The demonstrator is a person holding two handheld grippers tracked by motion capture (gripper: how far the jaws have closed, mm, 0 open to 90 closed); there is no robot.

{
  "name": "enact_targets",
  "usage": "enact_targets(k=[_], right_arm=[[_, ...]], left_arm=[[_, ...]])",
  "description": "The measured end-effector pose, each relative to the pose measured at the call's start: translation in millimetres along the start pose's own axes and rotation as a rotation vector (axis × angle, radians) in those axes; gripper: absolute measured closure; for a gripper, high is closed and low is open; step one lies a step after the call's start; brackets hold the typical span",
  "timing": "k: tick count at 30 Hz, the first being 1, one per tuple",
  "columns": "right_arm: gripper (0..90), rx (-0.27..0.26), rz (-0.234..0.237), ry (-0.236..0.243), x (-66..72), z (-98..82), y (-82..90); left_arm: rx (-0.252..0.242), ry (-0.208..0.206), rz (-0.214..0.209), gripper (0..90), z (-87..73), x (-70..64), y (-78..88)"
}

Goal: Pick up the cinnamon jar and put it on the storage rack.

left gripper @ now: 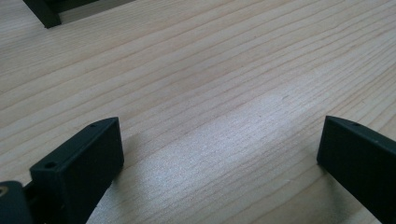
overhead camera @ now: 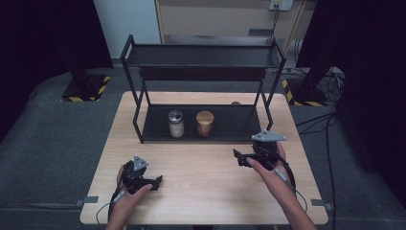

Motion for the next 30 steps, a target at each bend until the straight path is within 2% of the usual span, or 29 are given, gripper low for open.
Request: enact_targets(k=[20, 30], right_arm=[[4.0, -0.016, -0.06, -0.029, -17.0, -7.9, 23.3], [3.9, -0.014, -0.088, -0.042, -24.8, -19.0, 36.6]], left_arm=[[0.0, 0.0, 0.0, 0.0, 0.0, 0.0, 0.0], [0.0, 0.0, 0.0, 0.0, 0.0, 0.0, 0.0]])
Point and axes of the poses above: each handheld gripper's, and its own axes: y roughly backward along the jaws, z roughly out of its top, x roughly to its left, the point moved 9 cm from there along -y, roughly forward along the jaws, and after that the axes turned 6 degrees about -x, right-handed, at the moved point
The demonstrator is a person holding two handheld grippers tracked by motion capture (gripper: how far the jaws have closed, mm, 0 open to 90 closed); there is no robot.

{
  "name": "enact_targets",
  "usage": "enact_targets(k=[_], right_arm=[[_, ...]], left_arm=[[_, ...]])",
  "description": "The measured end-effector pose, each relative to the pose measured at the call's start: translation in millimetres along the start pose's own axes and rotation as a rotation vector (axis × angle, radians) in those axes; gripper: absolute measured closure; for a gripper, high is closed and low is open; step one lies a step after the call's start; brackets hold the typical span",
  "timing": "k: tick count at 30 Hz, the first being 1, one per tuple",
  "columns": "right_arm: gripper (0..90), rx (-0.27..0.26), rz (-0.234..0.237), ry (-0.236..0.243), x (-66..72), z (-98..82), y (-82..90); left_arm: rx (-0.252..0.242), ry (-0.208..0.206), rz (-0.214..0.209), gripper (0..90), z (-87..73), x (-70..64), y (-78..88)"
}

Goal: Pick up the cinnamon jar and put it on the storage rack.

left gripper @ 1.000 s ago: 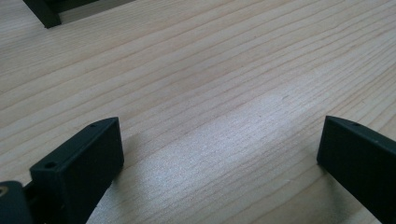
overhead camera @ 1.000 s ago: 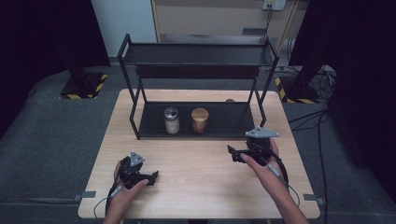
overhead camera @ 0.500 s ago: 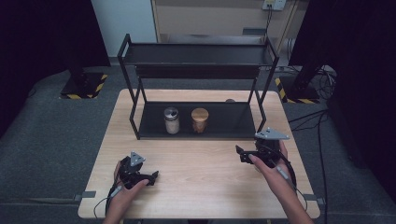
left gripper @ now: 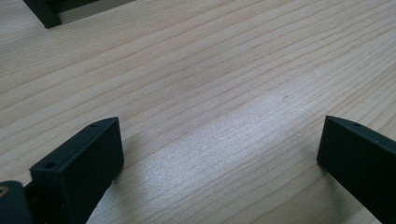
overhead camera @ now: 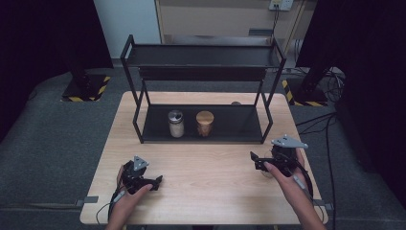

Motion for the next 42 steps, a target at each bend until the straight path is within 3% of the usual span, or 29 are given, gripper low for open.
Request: enact_targets(k=[25, 42], right_arm=[[3.8, 0.026, -0.08, -0.044, -16.3, -31.7, 18.5], [3.8, 0.055, -0.091, -0.074, -20.1, -48.8, 18.8]], left_arm=[[-0.001, 0.0, 0.004, 0.0, -0.2, -0.7, 0.2], [-0.001, 0.0, 0.004, 0.0, -0.2, -0.6, 0.2]])
Point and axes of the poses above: each handheld gripper's, and its own axes: y roughly backward along the jaws, z roughly out of its top, x roughly to its left, the point moved 9 cm from there along -y, roughly forward along the jaws, and after that the axes turned 6 degrees about -x, right-handed, at the moved point
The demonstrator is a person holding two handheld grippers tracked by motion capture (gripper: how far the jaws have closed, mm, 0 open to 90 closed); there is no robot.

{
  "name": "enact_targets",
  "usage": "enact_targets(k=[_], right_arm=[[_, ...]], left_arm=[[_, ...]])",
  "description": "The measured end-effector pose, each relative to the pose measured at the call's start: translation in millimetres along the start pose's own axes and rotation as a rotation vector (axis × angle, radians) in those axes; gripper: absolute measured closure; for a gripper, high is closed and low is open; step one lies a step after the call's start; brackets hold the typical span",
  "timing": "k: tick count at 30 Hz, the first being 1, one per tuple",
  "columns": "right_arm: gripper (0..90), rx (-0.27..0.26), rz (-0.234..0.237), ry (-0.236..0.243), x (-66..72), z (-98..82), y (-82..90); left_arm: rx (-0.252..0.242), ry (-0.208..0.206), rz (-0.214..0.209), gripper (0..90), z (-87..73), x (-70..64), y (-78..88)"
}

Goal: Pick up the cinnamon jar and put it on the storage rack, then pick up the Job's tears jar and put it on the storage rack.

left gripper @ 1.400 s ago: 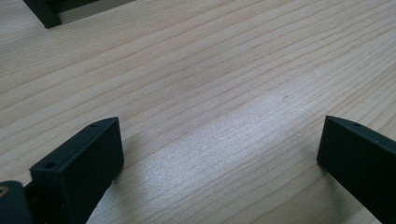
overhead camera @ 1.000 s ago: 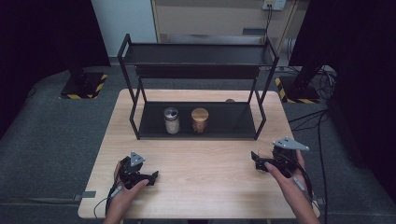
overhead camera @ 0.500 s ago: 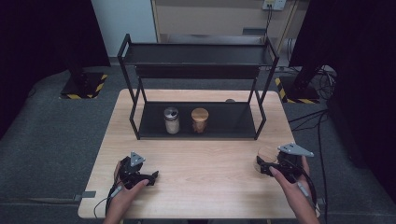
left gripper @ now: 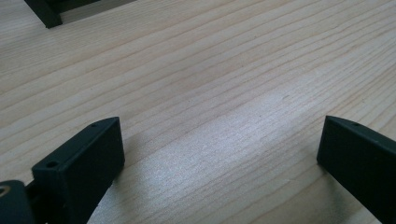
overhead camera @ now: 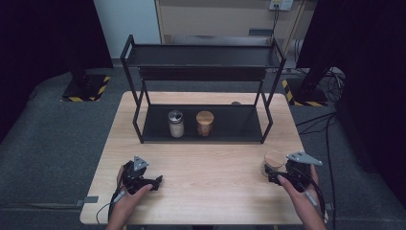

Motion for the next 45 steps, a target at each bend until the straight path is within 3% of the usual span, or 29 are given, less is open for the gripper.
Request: enact_targets(k=[30, 45], right_arm=[[4.0, 0.016, -0.006, -0.035, -0.2, -24.0, -3.3], [4.3, 0.018, -0.007, -0.049, 0.0, -29.6, -20.6]], left_arm=[[0.0, 0.0, -0.001, 0.0, 0.0, 0.1, 0.0], [0.0, 0.0, -0.001, 0.0, 0.0, 0.1, 0.0]])
Point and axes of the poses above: each handheld gripper's, and its own axes: y roughly backward along the jaws, z roughly out of its top, x roughly to its left, the point moved 9 cm from there along -y, roughly forward along the jaws, and after that the axes turned 6 degrees about -x, right-handed, at the moved point
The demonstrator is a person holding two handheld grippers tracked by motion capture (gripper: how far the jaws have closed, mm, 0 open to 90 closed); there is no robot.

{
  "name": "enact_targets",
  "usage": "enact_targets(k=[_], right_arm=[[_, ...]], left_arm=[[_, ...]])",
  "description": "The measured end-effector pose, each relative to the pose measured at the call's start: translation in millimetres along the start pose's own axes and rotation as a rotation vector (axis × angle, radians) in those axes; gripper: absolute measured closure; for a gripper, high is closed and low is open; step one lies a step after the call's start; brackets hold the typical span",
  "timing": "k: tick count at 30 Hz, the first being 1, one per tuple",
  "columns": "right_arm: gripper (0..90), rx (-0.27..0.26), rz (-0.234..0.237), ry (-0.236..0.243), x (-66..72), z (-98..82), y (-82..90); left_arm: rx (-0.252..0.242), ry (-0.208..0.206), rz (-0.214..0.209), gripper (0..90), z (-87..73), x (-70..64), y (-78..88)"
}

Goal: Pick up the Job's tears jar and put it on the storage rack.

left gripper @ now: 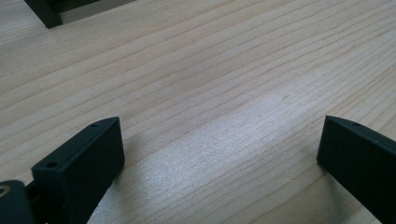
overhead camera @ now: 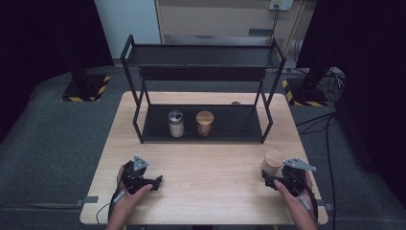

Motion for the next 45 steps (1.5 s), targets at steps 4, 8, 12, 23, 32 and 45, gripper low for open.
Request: enact_targets(k=[4, 8, 12, 23, 32, 45], right_arm=[[5.2, 0.002, -0.006, -0.002, -0.6, 0.4, -4.4], [5.8, 0.001, -0.006, 0.001, -1.7, 1.1, -8.5], [7.0, -0.004, -0.007, -0.004, -1.9, 1.9, -12.5], [13.7, -0.019, -0.011, 0.009, -0.1, 3.9, -18.5], [17.9, -0.029, -0.026, 0.015, -2.0, 7.6, -23.1], [25.9, -0.025, -0.052, 0.033, 1.3, 7.3, -26.3]], left_arm=[[0.0, 0.0, 0.001, 0.0, 0.0, -0.1, 0.0], [0.0, 0.0, 0.001, 0.0, 0.0, -0.1, 0.0], [0.0, 0.0, 0.0, 0.0, 0.0, 0.0, 0.0], [0.0, 0.0, 0.001, 0.0, 0.0, -0.1, 0.0], [0.0, 0.0, 0.0, 0.0, 0.0, 0.0, 0.0], [0.0, 0.0, 0.001, 0.0, 0.0, -0.1, 0.0]])
Point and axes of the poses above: each handheld gripper's, and its own axes: y roughly backward along the jaws, z roughly out of its top, x roughly to its left, the point moved 9 cm from there along -y, roughly forward along the jaws, and after that the axes turned 6 degrees about -x, right-handed, at the moved point
